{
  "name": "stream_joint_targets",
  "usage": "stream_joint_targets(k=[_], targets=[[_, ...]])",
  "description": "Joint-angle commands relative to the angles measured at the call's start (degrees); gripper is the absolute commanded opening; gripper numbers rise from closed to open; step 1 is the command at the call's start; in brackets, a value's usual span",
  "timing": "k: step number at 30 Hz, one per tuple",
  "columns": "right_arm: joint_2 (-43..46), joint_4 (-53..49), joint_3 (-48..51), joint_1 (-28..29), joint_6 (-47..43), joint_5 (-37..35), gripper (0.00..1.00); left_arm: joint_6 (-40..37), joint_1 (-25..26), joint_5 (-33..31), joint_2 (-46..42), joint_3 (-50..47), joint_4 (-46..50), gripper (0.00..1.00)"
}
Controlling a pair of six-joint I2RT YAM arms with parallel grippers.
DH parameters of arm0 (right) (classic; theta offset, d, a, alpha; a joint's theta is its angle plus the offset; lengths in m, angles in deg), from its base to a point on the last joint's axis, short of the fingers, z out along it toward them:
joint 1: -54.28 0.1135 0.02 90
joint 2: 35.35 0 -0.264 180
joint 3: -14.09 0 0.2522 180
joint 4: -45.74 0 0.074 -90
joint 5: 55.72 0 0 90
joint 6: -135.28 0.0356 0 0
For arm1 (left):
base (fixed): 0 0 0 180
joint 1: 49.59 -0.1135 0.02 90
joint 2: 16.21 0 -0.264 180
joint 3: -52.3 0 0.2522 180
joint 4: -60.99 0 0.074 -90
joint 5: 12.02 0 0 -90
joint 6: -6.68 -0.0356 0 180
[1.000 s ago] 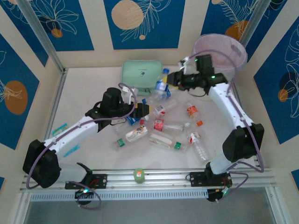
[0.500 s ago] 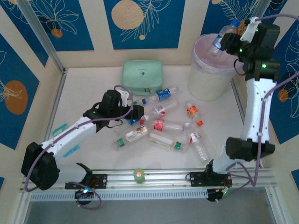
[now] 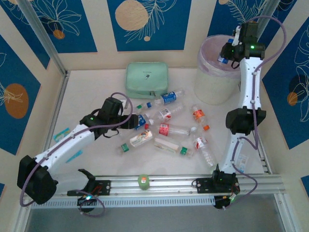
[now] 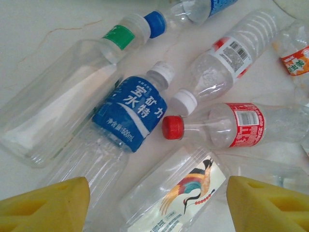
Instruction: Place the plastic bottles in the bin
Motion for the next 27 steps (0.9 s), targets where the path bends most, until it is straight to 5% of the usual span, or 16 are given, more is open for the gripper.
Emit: stream_joint_targets(k=[1, 5, 11, 18, 27], targets=[[-1.54, -3.21, 1.08, 0.45, -2.58, 0.75, 0.26, -2.01, -0.34, -2.61, -0.9, 0.54, 4.3, 0.74], [-3.52, -2.41, 5.41, 0.87, -2.31, 1.06, 0.28, -2.87, -0.34, -1.39, -0.18, 1.83, 6.49, 0.73], [-4.12, -1.31, 8.27, 0.22, -1.2, 2.09, 0.73, -5.04, -0.1, 0.93, 0.22, 2.8, 11.49, 0.71], [-2.59, -4.77, 1.68, -0.51, -1.55, 1.62, 1.0, -7.1, 2.0, 3.79, -1.74, 0.85, 13.64, 0.72], [8.77, -4.92, 0.9, -2.82, 0.03, 8.56, 0.99, -7.55, 9.47, 0.68, -0.25, 0.03, 20.17, 0.75]])
